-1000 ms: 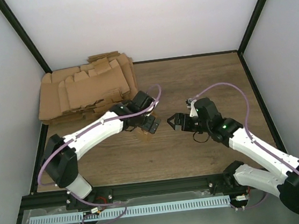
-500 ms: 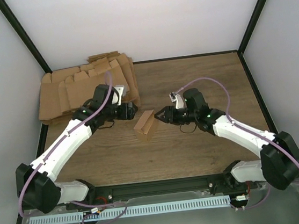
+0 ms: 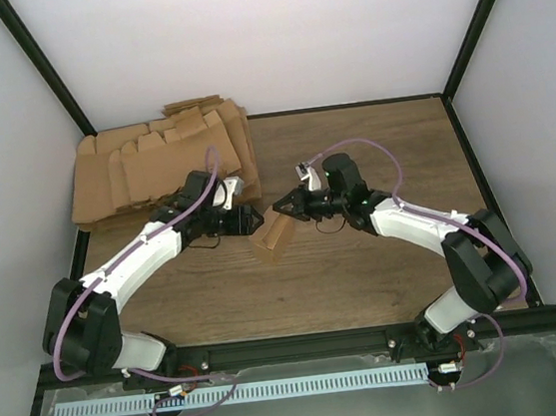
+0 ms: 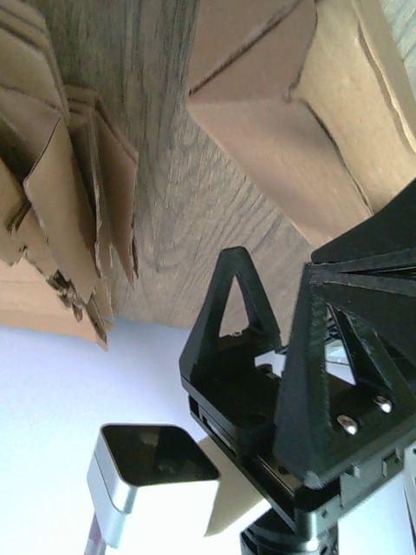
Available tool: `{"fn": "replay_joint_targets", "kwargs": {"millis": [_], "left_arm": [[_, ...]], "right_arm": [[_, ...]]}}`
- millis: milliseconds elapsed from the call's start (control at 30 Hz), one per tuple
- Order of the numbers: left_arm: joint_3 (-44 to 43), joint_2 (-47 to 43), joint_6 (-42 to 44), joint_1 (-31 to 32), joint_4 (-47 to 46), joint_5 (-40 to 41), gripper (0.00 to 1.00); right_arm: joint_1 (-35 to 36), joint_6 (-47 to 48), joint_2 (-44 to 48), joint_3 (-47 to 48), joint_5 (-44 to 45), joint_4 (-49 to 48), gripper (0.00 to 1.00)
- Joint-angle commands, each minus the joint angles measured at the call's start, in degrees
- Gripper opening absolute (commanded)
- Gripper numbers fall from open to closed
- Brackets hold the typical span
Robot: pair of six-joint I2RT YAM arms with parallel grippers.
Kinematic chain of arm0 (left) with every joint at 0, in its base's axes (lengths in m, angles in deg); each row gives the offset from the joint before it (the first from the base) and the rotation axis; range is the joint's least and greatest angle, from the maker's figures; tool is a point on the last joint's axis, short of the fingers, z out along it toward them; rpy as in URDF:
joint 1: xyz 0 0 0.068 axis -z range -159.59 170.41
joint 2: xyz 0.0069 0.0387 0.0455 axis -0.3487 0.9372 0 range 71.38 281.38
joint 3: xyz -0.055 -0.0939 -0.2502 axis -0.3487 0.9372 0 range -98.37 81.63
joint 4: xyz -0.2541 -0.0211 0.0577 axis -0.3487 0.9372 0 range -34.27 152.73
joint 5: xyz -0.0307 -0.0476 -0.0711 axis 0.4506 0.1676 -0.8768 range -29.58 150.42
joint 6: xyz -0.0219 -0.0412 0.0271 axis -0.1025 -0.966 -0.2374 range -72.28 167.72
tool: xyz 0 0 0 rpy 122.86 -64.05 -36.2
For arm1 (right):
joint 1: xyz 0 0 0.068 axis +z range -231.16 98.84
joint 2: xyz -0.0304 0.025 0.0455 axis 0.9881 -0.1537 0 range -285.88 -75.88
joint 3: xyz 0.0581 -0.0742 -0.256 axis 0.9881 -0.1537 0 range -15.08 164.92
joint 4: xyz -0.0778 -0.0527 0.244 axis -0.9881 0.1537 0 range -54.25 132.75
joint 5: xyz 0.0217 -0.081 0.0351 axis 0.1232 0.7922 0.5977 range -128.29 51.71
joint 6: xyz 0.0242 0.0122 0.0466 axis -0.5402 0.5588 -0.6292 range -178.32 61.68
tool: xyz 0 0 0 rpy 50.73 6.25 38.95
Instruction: Fold the paper box
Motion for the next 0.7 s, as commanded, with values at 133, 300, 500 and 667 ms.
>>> {"fn": "replay_joint_targets", "kwargs": {"millis": [133, 300, 500, 667], "left_arm": [[3.26, 1.28, -0.75, -0.10, -5.42, -4.57, 0.69], [5.47, 2.97, -1.24, -0.06, -7.72, -6.05, 0.68], [7.28, 4.65, -1.21, 0.06, -9.18, -6.58, 0.67], [7.54, 5.27, -0.97, 0.07, -9.18, -6.26, 0.67]], "right_arm": [[-0.27, -1.19, -3.50, -3.16, -0.47, -4.65, 0.01], [-0.32, -0.98, -5.15, -4.61, 0.12, -5.03, 0.01], [-0.39, -0.63, -5.22, -6.15, 1.19, -5.06, 0.01], [-0.35, 0.39, -4.82, -5.16, 0.44, -4.97, 0.01]]}}
